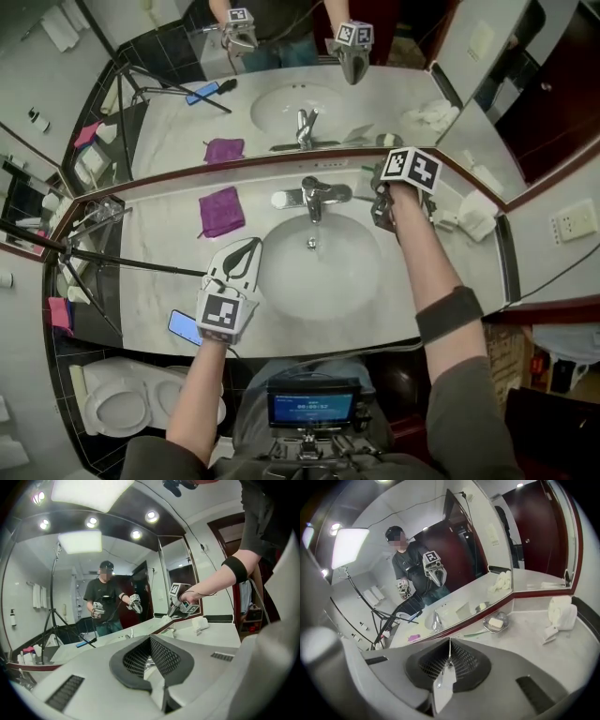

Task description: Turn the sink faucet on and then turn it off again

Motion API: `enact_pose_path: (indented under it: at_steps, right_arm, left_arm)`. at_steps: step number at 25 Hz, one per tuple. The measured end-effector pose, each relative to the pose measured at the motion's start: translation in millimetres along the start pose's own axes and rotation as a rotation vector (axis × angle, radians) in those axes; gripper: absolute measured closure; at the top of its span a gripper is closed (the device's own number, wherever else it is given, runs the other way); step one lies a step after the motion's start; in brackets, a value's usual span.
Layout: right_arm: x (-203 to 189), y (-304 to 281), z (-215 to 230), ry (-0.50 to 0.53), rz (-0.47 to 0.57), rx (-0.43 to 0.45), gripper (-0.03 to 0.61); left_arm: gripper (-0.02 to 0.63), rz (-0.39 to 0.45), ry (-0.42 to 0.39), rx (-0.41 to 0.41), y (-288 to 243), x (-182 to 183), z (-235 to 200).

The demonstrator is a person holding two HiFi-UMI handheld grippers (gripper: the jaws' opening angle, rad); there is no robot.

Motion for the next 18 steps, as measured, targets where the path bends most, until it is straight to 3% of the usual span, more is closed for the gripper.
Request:
enact_pose_path:
  at_steps: [8, 18]
  right_arm:
    - [24, 65, 30, 0.147, 0.140, -0.013, 0.561]
    - [36, 128, 85, 0.218, 0.263, -0.045, 0.561]
  left_arm:
    - [0.612, 0.021, 0.020, 0.002, 1, 8, 2]
    - [0.612, 0.023, 0.045, 0.013, 8, 11, -4]
Point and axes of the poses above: the fingertips, and each gripper's own axes: y backward along the fingers, z to its right, x out of its top, the point moved 9 cm from there along y, backward along the fingers, and after that the axes turned 15 degrees about -y, right-handed, at the moved point
